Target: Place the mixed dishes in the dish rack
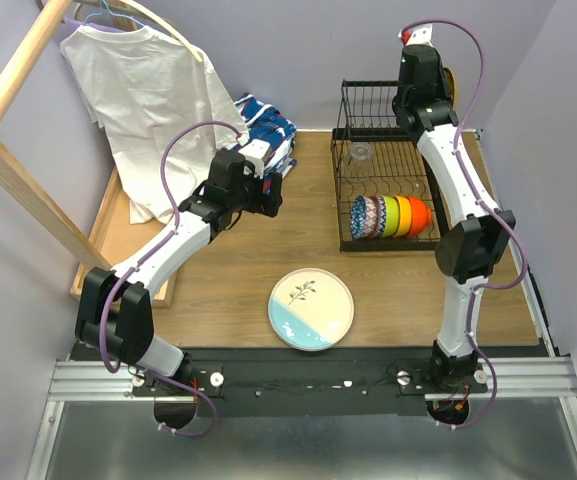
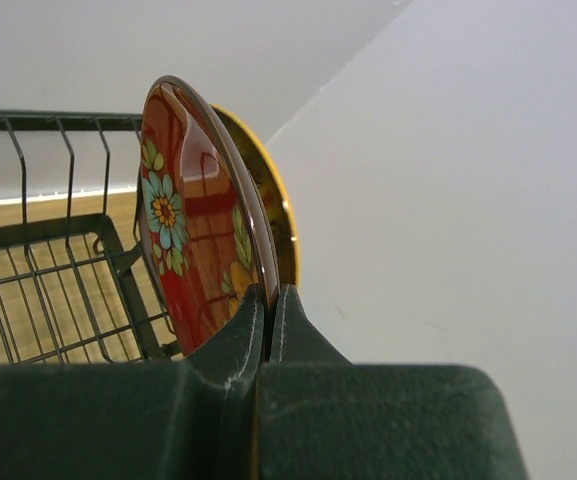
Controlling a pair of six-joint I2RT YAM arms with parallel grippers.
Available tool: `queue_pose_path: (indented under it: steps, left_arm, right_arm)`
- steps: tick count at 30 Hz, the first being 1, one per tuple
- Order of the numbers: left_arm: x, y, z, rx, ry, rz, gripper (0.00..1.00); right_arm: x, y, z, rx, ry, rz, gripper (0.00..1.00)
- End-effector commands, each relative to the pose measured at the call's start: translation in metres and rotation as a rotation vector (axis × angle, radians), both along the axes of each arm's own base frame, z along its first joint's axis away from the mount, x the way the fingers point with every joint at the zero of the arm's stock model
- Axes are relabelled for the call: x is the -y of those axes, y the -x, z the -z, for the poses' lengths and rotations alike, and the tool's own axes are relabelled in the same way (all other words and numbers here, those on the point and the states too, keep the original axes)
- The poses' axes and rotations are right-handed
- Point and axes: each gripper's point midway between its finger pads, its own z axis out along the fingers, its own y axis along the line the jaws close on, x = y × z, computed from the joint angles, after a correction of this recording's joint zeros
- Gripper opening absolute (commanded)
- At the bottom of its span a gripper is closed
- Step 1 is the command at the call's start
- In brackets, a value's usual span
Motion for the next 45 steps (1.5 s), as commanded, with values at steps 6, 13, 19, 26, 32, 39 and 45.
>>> queue_pose_path:
  steps: [6,13,19,26,32,39,45]
  left_arm:
    - [0.004,-0.006,-0.003,0.016,0.004,0.009,0.99]
    - [0.015,-0.002,0.003,0.012,0.022,0.068,0.99]
    - [0.024,0.003,0.022,-0.053,0.024,0.114,0.99]
    - [0.036,0.008,0.038,-0.095,0.015,0.167,0.99]
    - [0.049,0.023,0.058,-0.153,-0.01,0.27,0.99]
    - [0.069,0.06,0.081,-0.189,-0.073,0.549,0.97]
    - [0.07,0.114,0.107,-0.307,-0.098,0.807,0.86]
  right_arm:
    - [-0.005,-0.013,0.004,0.032,-0.034,-0.018,0.01]
    - [-0.01,-0.015,0.01,0.005,-0.059,-0.051,0.15]
    - [-0.013,-0.01,0.003,-0.006,-0.067,-0.087,0.51]
    - [-0.022,0.007,-0.036,0.046,-0.095,-0.151,0.6]
    - [-0.036,0.034,-0.083,0.153,-0.176,-0.257,0.64]
    - [-0.072,0.071,-0.07,0.09,-0.325,-0.5,0.74]
    - [-0.134,0.148,0.021,-0.203,-0.573,-0.838,0.84]
